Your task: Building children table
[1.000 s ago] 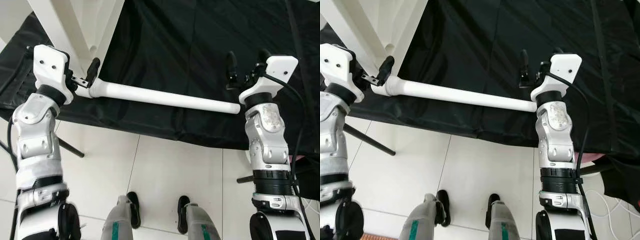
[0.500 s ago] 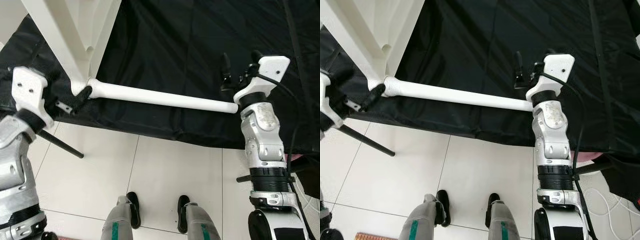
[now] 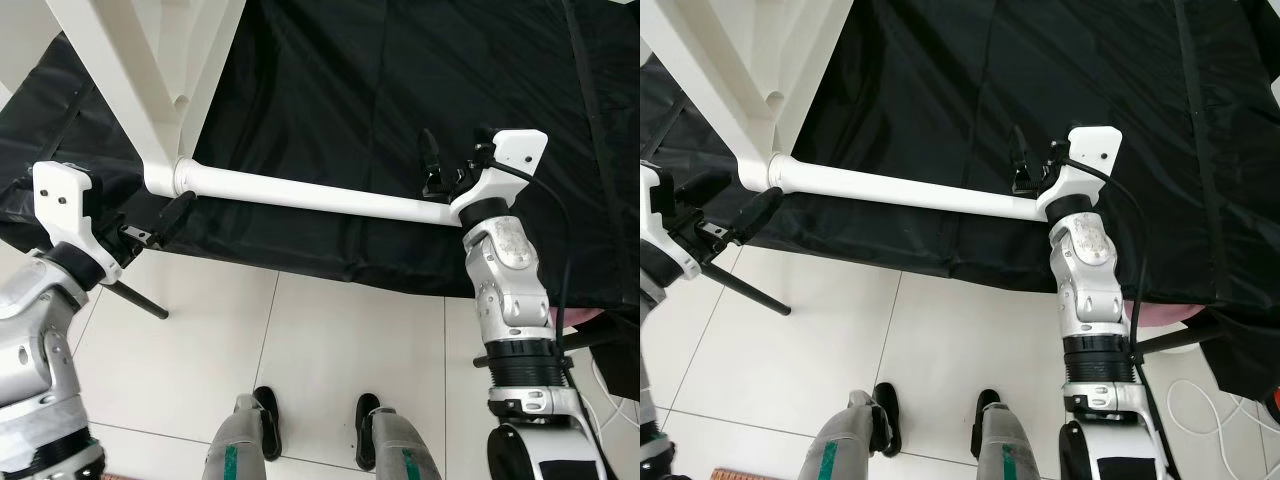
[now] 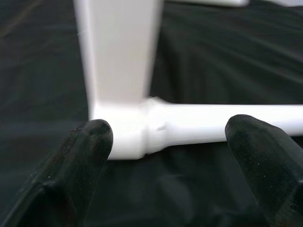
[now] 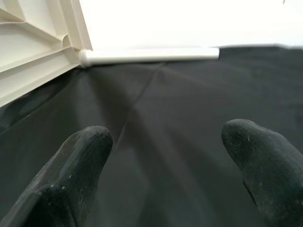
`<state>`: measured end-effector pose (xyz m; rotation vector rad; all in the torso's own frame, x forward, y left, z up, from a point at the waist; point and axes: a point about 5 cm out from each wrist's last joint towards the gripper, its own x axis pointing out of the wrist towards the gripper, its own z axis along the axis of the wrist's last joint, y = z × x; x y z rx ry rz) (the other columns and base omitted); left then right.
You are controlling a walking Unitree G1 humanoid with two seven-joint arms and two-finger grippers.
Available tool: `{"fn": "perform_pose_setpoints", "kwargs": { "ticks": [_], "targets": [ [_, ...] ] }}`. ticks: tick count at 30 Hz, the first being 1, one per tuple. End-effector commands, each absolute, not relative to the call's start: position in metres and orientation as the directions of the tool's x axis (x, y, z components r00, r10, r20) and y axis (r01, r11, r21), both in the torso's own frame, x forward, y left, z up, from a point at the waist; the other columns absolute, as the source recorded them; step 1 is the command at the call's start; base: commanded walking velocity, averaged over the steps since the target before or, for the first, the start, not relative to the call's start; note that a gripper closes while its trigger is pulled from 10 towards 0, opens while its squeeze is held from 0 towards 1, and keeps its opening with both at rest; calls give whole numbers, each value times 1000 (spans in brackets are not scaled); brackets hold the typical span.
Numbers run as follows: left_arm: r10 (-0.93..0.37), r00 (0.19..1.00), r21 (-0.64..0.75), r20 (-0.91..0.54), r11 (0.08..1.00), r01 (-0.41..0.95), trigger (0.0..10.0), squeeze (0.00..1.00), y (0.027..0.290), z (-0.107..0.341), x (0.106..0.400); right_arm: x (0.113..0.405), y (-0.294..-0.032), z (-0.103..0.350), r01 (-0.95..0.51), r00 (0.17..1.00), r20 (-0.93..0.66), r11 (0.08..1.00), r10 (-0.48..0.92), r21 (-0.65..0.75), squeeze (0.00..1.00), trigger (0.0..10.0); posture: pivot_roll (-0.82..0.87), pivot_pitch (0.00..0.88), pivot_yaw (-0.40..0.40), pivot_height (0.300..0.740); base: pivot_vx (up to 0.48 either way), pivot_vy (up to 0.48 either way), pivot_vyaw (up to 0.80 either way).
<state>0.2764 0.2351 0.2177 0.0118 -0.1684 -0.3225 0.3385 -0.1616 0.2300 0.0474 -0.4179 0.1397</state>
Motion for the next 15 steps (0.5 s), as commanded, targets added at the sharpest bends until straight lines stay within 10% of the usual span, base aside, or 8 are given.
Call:
{"fn": "perform_pose_setpoints", "kwargs": {
  "ticks": [1, 9, 10, 15],
  "targets": [
    [-258, 956, -20, 137, 965, 263, 10000, 0, 241, 204, 277, 339, -163, 216, -128, 928, 359, 990, 96, 67, 1000, 10000, -19, 234, 92, 740, 0, 0, 0],
    [-218, 971, -148, 98, 962, 231, 10000, 0, 240, 181, 290, 342, -166, 200, -42, 957, 291, 985, -9, 169, 1000, 10000, -36, 184, 109, 740, 0, 0, 0],
    [-213, 974, -164, 80, 961, 224, 10000, 0, 238, 173, 294, 344, -167, 193, -11, 965, 258, 981, -40, 191, 0, 10000, -42, 148, 114, 740, 0, 0, 0],
    [-174, 981, -183, 84, 965, 187, 10000, 0, 235, 164, 301, 343, -167, 184, -21, 966, 258, 979, -32, 201, 0, 10000, -41, 103, 114, 740, 0, 0, 0]
  ]
}}
